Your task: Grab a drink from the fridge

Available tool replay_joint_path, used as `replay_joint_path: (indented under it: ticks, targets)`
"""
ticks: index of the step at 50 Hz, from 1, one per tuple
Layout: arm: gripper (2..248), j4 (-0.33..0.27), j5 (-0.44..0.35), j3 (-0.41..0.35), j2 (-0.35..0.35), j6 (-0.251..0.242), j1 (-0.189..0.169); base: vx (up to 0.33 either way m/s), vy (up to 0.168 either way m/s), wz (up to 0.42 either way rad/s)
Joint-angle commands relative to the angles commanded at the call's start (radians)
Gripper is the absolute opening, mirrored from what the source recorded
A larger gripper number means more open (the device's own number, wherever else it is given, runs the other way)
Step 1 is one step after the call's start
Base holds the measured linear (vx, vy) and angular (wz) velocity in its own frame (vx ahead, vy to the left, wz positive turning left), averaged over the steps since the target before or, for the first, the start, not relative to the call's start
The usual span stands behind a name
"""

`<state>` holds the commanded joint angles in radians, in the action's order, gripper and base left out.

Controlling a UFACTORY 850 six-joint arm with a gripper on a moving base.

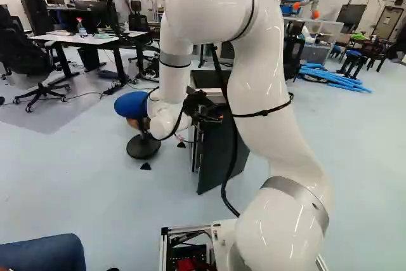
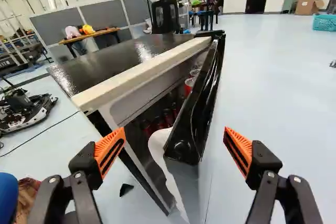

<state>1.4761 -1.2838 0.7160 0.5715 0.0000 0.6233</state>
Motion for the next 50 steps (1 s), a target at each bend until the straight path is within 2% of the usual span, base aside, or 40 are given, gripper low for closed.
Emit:
replay_joint_path:
  ticks: [12,31,50]
  targets:
    - [247,0.066,-0.026,-0.033,-0.017,0.0,0.024,0.0,0.0,0.0]
    - [247,0.17,-0.066,-0.066,-0.033,0.0,0.04,0.0,0.0,0.0]
    - [247,0.277,-0.069,-0.099,-0.046,0.0,0.057,0.0,0.0,0.0]
